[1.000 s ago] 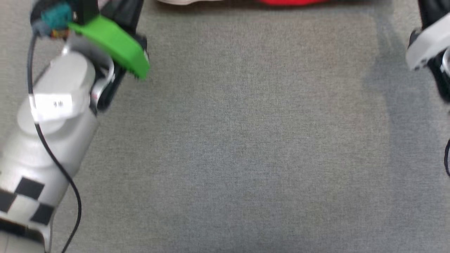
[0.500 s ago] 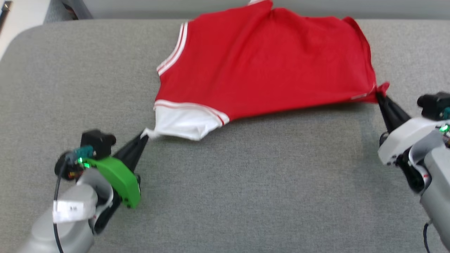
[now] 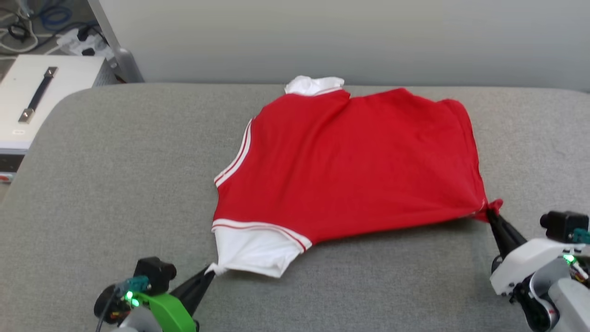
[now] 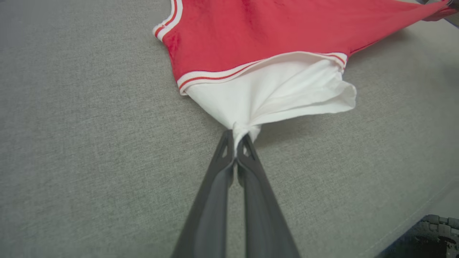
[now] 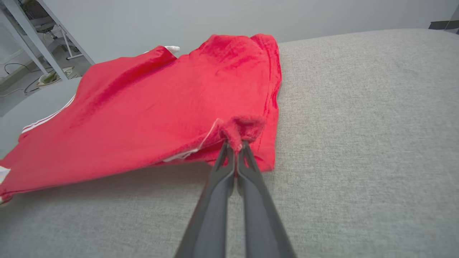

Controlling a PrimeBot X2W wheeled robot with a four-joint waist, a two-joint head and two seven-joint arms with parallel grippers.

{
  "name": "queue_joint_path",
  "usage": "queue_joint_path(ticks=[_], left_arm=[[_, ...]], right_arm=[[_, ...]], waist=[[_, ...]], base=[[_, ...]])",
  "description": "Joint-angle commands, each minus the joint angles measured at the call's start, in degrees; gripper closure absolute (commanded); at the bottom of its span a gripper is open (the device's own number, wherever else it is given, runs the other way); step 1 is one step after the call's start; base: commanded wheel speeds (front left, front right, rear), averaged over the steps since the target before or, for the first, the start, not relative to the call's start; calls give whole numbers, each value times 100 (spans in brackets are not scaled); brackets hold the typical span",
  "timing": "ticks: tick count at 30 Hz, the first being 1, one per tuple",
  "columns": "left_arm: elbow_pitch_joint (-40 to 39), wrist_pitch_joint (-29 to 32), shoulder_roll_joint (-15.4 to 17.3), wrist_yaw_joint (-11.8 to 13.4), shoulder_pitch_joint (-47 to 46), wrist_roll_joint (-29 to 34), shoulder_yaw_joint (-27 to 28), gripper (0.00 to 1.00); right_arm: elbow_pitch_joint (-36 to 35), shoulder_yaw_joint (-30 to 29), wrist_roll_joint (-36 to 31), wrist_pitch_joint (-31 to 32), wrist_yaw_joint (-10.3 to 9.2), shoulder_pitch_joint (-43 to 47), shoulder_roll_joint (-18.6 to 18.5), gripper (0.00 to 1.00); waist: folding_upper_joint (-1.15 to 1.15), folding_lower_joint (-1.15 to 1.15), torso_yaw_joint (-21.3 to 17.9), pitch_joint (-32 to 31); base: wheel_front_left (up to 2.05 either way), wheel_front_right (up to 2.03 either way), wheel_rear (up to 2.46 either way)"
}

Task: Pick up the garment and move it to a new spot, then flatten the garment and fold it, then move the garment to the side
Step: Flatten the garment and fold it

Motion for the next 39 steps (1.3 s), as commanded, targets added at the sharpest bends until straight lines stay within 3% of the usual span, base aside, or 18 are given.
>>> queue_joint_path(ticks=[1,11,18,30,39], left_arm=[[-78,25,90,72,192,-70,-25,100],[-911,187,484,323,1060,-280,-173,100],[-1629,322,692,542,1458,-294,-304,100],[-2391,624,772,812,1918,-121,-730,100],[-2778,528,945,1008,1405,48,-336,100]], right_arm=[[-96,-16,49,-40,-10,177,-24,100],[-877,-171,-150,-41,-10,1245,-339,100],[-1237,-772,-483,62,-10,2103,-387,100],[-2403,-2082,-1294,676,-10,3499,95,100],[-3613,-2871,-1753,1325,-10,3799,506,100]], waist=[[0,1,-15,-286],[0,1,-12,-733],[0,1,34,-913],[0,1,71,-923],[0,1,86,-589]], base=[[0,0,0],[0,0,0],[0,0,0],[0,0,0],[0,0,0]])
